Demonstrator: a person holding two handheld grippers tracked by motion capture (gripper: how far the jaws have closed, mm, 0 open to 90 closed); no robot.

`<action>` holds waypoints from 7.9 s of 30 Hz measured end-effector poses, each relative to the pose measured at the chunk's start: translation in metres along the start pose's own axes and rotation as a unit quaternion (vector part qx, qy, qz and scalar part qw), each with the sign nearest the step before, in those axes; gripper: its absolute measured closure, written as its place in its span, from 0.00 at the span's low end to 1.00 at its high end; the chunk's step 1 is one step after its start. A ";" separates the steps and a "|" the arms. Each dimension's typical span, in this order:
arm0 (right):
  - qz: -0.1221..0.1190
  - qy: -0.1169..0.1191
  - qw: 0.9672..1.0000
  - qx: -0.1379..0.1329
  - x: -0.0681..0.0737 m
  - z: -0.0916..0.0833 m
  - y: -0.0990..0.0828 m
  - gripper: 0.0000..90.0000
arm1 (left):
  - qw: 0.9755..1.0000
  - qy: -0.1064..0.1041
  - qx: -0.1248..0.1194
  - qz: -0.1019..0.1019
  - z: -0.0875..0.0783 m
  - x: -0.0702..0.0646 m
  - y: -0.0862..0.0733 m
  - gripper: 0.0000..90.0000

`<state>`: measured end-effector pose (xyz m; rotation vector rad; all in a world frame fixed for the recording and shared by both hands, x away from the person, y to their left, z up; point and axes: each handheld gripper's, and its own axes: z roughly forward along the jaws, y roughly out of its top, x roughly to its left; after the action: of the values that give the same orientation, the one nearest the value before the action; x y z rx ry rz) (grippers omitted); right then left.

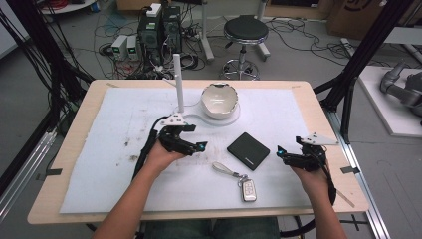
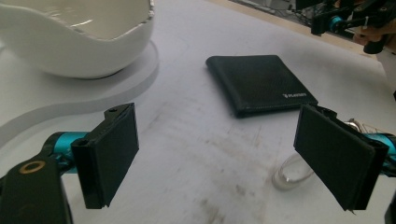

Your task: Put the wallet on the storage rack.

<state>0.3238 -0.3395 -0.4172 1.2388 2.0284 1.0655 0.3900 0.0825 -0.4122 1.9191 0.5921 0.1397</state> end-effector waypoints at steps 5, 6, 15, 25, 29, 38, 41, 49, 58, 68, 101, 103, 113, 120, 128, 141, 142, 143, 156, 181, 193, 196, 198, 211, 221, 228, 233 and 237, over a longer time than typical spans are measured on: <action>-0.002 0.003 1.000 0.000 0.002 0.000 0.001 0.20 | 1.000 -0.019 0.014 -0.003 0.030 -0.003 0.010 0.15; -0.002 0.003 1.000 0.001 0.002 0.000 0.001 0.20 | 1.000 -0.023 0.018 -0.004 0.035 -0.003 0.012 0.15; -0.003 -0.002 1.000 0.001 0.001 -0.002 0.000 0.20 | 0.998 -0.038 0.045 0.004 0.071 -0.006 0.032 0.15; -0.002 -0.004 1.000 0.002 -0.001 -0.001 -0.001 0.20 | 0.996 -0.047 0.075 0.004 0.103 -0.007 0.031 0.15; -0.002 -0.005 1.000 0.001 -0.002 -0.001 -0.001 0.20 | 0.995 -0.050 0.087 -0.001 0.114 -0.007 0.027 0.15; -0.003 -0.006 1.000 0.002 -0.001 -0.002 -0.001 0.20 | 0.992 -0.044 0.117 -0.016 0.133 -0.007 0.017 0.20; -0.004 -0.007 1.000 0.001 -0.002 -0.002 -0.002 0.20 | 0.992 -0.041 0.120 -0.007 0.133 -0.009 0.017 0.29; -0.005 -0.007 1.000 0.003 -0.001 -0.002 -0.002 0.20 | 0.990 -0.056 0.125 -0.026 0.131 -0.010 0.017 0.62; -0.007 -0.011 1.000 0.002 -0.001 -0.004 -0.002 0.20 | 0.993 -0.050 0.098 -0.036 0.122 -0.009 0.017 0.89; -0.009 -0.009 1.000 0.003 0.000 -0.002 -0.001 0.20 | 0.998 -0.040 0.055 -0.011 0.095 -0.016 0.039 0.91; -0.012 -0.001 1.000 0.005 0.004 0.002 0.001 0.20 | 0.997 0.075 -0.002 0.036 -0.013 0.026 0.140 0.92; -0.015 0.000 1.000 0.005 0.005 0.002 0.001 0.20 | 0.996 0.080 0.000 0.037 -0.014 0.029 0.143 0.92; -0.011 -0.001 1.000 0.006 0.002 0.003 0.000 0.20 | 0.994 0.102 0.003 0.034 -0.014 0.047 0.153 0.92; -0.009 -0.003 1.000 0.005 0.001 0.001 -0.001 0.20 | 0.993 0.113 0.008 0.028 0.001 0.059 0.152 0.92; -0.009 -0.003 1.000 0.009 0.000 0.004 -0.002 0.20 | 0.991 0.127 0.020 0.032 0.012 0.069 0.150 0.92; -0.007 0.001 1.000 0.007 0.000 0.002 -0.002 0.20 | 0.985 0.161 0.038 0.046 0.026 0.074 0.142 0.91; -0.007 0.000 1.000 0.007 0.000 0.002 -0.002 0.20 | 0.985 0.161 0.038 0.046 0.026 0.074 0.142 0.91; -0.008 0.000 1.000 0.007 0.000 0.002 -0.002 0.20 | 0.984 0.166 0.038 0.047 0.027 0.075 0.142 0.91; -0.009 0.002 1.000 0.008 0.000 0.003 -0.003 0.20 | 0.981 0.174 0.054 0.061 0.040 0.072 0.132 0.91; -0.017 0.008 1.000 0.004 0.006 0.005 0.002 0.20 | 0.987 0.155 0.018 0.044 0.014 0.052 0.126 0.37; -0.015 0.013 1.000 -0.001 0.009 0.007 0.007 0.20 | 0.991 0.121 -0.002 0.055 -0.042 0.026 0.097 0.31; -0.016 0.014 1.000 -0.001 0.010 0.008 0.007 0.20 | 0.991 0.118 -0.008 0.056 -0.051 0.023 0.088 0.28; -0.017 0.013 1.000 -0.001 0.011 0.008 0.007 0.20 | 0.992 0.116 -0.013 0.057 -0.065 0.019 0.074 0.27; -0.018 0.014 1.000 0.002 0.011 0.012 0.007 0.20 | 0.990 0.120 -0.064 0.021 -0.114 0.014 0.014 0.25; -0.019 0.012 1.000 0.006 0.011 0.017 0.008 0.20 | 0.989 0.129 -0.073 0.009 -0.130 0.018 -0.018 0.24; -0.025 0.012 1.000 0.006 0.013 0.020 0.011 0.20 | 0.988 0.132 -0.077 0.011 -0.141 0.021 -0.023 0.23; -0.027 0.012 1.000 0.003 0.014 0.019 0.012 0.20 | 0.986 0.144 -0.085 0.005 -0.153 0.025 -0.026 0.23; -0.025 0.016 1.000 -0.009 0.016 0.018 0.013 0.20 | 0.986 0.147 -0.084 -0.003 -0.157 0.031 -0.028 0.23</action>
<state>0.3362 -0.3151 -0.4166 1.1636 2.0592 1.0838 0.3511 0.2364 -0.3759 1.7450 0.7589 0.4610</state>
